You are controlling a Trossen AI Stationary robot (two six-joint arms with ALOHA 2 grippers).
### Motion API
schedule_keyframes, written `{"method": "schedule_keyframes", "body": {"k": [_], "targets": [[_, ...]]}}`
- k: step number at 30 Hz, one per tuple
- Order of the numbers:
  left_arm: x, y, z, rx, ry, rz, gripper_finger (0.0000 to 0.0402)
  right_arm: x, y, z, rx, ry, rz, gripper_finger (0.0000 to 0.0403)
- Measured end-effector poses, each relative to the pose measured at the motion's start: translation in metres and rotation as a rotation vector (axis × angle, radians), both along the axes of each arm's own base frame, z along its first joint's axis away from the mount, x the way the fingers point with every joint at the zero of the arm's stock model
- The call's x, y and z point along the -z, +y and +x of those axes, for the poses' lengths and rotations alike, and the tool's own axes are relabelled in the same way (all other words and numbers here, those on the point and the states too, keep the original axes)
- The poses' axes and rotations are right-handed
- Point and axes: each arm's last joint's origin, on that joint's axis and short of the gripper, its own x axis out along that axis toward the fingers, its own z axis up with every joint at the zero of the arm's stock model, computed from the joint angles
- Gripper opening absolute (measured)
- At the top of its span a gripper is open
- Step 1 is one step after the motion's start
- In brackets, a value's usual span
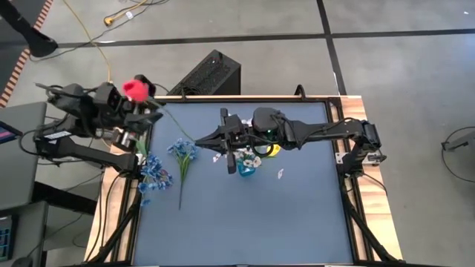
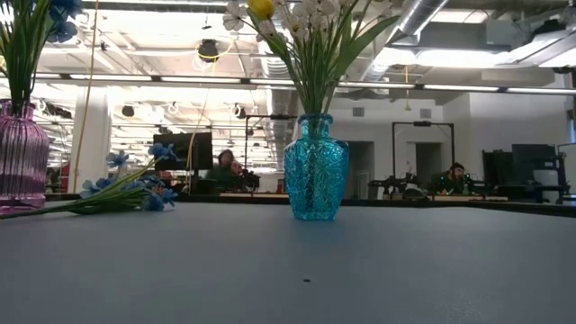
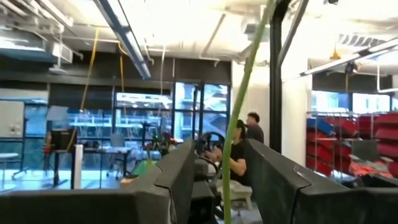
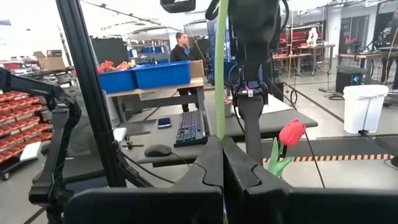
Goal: Sort flowers into vase by color
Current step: Put the red tulip into the purple vase
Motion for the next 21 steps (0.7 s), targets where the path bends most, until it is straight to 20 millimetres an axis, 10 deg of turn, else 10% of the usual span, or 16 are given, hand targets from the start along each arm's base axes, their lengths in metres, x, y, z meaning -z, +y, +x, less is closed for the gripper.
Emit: {"method": "schedule_keyframes", "body": {"k": [21], "targets": [[0.001,0.002,0.003,-0.104,0.006,0.033,0.0123,0.005,-0.011,0.001,0.052,0.049,0.001,0.0016]]}}
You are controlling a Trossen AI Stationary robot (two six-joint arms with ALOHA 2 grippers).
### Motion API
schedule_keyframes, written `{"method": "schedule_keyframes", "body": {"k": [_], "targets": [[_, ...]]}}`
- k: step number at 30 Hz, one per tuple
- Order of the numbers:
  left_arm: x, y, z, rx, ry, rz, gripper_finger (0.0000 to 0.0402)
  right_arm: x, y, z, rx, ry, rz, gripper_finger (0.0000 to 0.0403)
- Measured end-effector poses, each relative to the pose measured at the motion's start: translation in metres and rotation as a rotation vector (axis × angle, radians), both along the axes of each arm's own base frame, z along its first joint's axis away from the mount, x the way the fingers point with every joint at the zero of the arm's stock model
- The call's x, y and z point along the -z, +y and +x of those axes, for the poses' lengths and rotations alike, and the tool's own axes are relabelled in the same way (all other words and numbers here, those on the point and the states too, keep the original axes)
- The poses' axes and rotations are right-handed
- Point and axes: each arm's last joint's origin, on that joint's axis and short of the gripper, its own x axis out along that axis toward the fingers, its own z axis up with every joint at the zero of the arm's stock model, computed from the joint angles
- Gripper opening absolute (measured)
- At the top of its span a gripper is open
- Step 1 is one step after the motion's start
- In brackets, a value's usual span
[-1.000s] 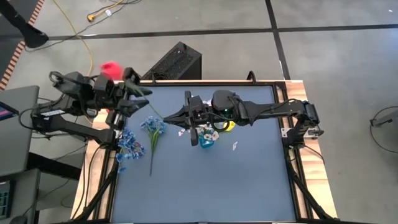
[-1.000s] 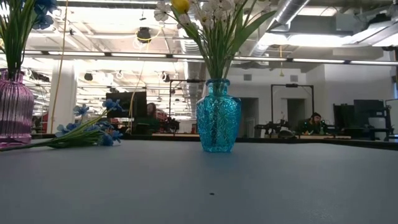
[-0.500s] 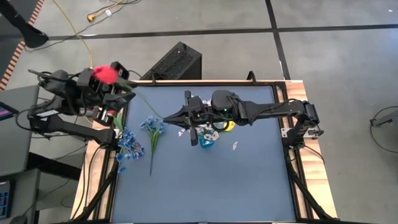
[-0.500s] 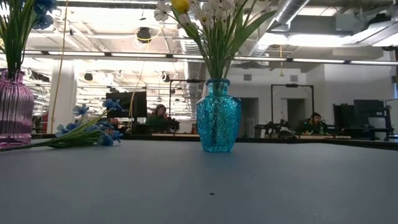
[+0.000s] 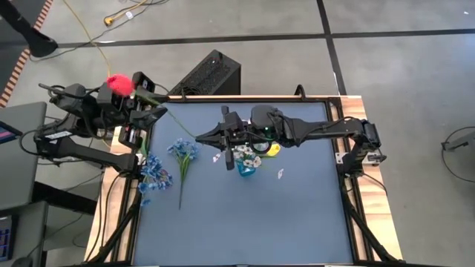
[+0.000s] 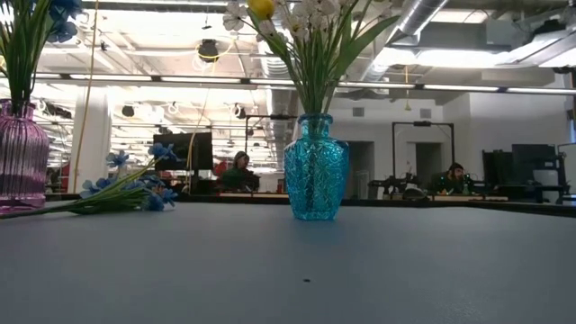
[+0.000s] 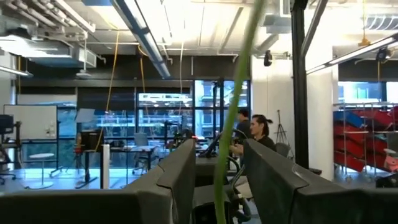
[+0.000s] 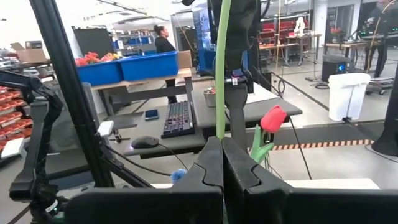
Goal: Sort flowers into vase by color
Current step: Put the red tulip into the purple vase
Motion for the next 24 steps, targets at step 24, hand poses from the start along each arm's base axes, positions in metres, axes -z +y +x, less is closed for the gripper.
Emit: {"method": "schedule_keyframes", "body": {"k": [24], "targets": [[0.000,-0.001,-0.039,0.046,0.013,-0.061,0.0000,-0.007,-0.001,-0.001,-0.025,-0.080,-0.062,0.0164]]}}
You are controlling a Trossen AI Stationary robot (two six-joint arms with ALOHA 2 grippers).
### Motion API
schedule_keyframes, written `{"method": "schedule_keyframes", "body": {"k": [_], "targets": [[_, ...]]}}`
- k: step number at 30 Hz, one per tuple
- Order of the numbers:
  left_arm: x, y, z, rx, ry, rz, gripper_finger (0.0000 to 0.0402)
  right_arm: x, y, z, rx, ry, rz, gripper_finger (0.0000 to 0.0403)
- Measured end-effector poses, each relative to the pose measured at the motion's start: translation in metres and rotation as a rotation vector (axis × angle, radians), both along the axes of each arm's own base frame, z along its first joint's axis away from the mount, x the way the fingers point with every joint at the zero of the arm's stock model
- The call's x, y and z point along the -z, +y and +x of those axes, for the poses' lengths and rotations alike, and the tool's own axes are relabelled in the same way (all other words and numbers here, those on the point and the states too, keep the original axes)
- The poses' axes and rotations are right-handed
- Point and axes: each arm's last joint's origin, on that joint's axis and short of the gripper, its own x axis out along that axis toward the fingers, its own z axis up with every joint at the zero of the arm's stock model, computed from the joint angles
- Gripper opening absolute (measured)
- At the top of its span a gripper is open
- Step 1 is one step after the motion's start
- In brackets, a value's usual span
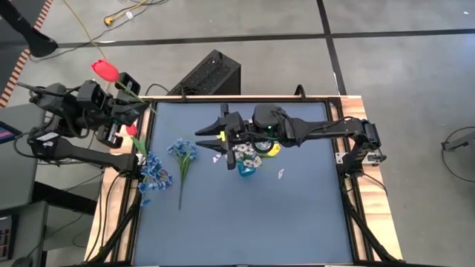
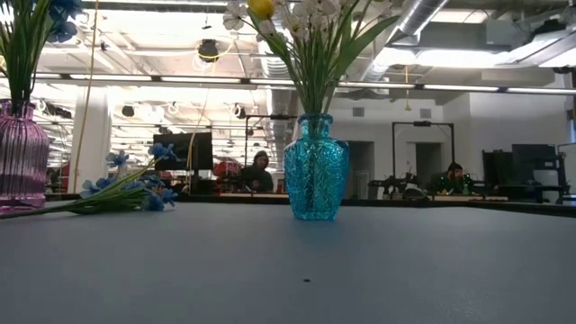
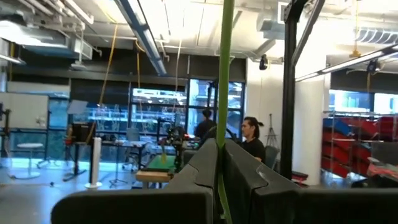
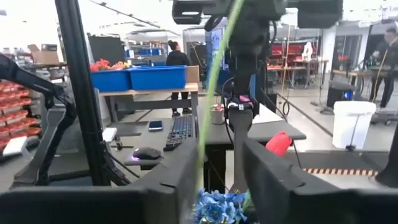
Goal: Sort flowers into vase by color
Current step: Put the red tulip into the purple vase
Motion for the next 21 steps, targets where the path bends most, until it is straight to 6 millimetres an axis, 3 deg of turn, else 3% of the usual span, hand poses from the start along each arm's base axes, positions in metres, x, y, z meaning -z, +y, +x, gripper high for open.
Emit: {"method": "schedule_keyframes", "body": {"k": [5,9,16,21], "targets": [[0.002,-0.001,-0.011,0.020,0.032,-0.012,0.0000,0.001,0.000,0.000,-0.010,0.027,0.101,0.0240],[0.004,-0.003,-0.020,0.102,0.131,-0.043,0.0000,0.002,0.001,0.000,-0.051,0.050,0.106,0.0276],[0.030,-0.005,-0.013,0.194,0.444,-0.076,0.0000,0.005,0.006,-0.001,-0.093,0.083,0.102,0.0286],[0.033,-0.008,-0.006,0.211,0.473,-0.022,0.0000,0.006,0.005,-0.001,-0.091,0.095,0.104,0.0286]]}}
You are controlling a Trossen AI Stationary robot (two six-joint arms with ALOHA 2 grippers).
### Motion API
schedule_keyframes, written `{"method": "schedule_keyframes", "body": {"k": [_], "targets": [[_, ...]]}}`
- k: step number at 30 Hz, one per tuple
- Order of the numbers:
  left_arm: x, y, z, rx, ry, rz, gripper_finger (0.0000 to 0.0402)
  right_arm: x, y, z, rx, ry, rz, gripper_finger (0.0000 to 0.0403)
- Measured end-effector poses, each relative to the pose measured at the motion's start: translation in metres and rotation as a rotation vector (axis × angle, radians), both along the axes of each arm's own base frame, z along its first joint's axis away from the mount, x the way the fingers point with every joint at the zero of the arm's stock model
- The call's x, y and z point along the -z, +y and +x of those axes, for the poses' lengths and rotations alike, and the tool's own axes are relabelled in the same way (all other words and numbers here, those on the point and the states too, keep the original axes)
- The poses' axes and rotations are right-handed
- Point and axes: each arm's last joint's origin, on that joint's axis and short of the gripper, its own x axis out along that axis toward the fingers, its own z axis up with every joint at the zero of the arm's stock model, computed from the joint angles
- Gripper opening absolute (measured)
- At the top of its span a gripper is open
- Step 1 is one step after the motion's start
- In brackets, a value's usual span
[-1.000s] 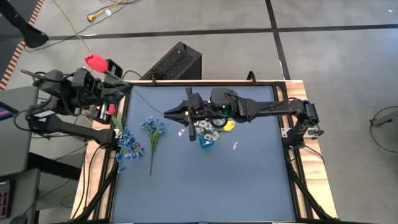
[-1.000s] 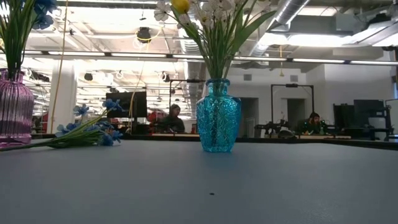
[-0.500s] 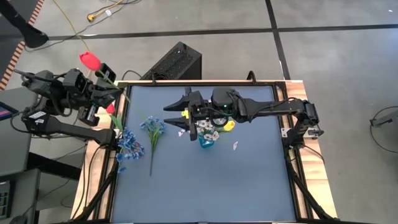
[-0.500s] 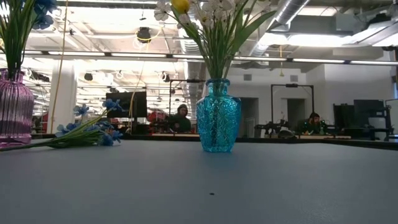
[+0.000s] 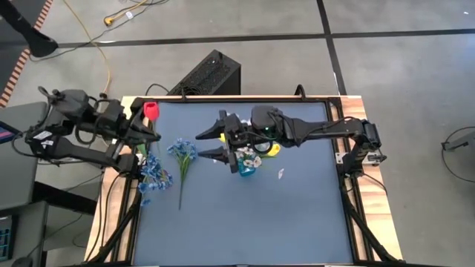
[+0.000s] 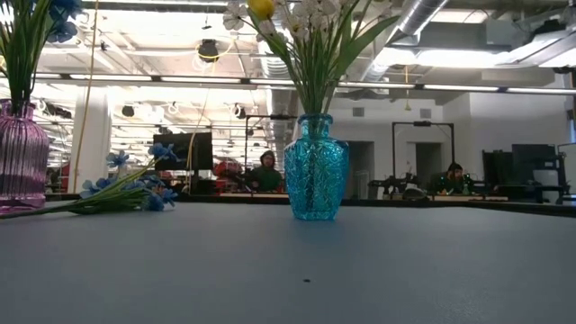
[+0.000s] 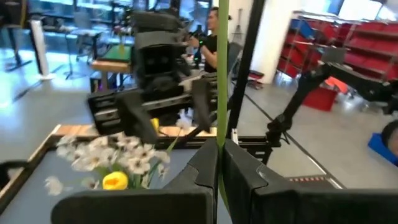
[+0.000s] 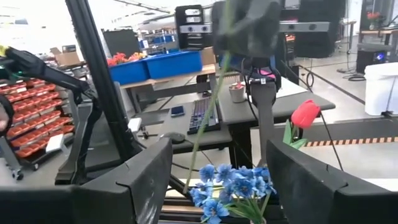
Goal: Sort flowers into vase by color
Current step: Put the red tulip into the purple vase
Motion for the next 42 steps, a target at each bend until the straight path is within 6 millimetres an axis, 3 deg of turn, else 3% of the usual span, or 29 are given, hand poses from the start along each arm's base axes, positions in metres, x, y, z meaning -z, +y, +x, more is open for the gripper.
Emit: {"method": "schedule_keyframes", "body": {"k": [5,9,13,22,28,33,36,42], "targets": [[0.003,-0.010,0.013,0.087,0.022,0.053,0.0000,0.000,0.000,0.000,0.001,0.001,0.003,0.0286],[0.010,-0.025,0.035,0.132,0.074,0.135,0.0000,0.000,-0.001,0.000,0.002,0.005,0.022,0.0286],[0.021,-0.038,0.047,0.064,0.153,0.265,0.0000,0.000,-0.002,0.000,0.006,0.006,0.023,0.0286],[0.022,-0.045,0.047,0.020,0.158,0.294,0.0000,0.001,-0.003,0.000,0.009,0.012,0.025,0.0286],[0.036,-0.039,0.052,-0.193,0.309,0.415,0.0000,0.001,-0.006,0.000,0.016,0.012,0.024,0.0286],[0.041,-0.038,0.052,-0.181,0.358,0.423,0.0000,0.001,-0.006,0.001,0.016,0.014,0.023,0.0286],[0.045,-0.035,0.041,-0.187,0.413,0.388,0.0000,0.002,-0.006,0.001,0.016,0.027,0.022,0.0286],[0.047,-0.028,0.018,-0.214,0.364,0.350,0.0000,0.004,-0.002,0.001,0.007,0.038,0.014,0.0286]]}}
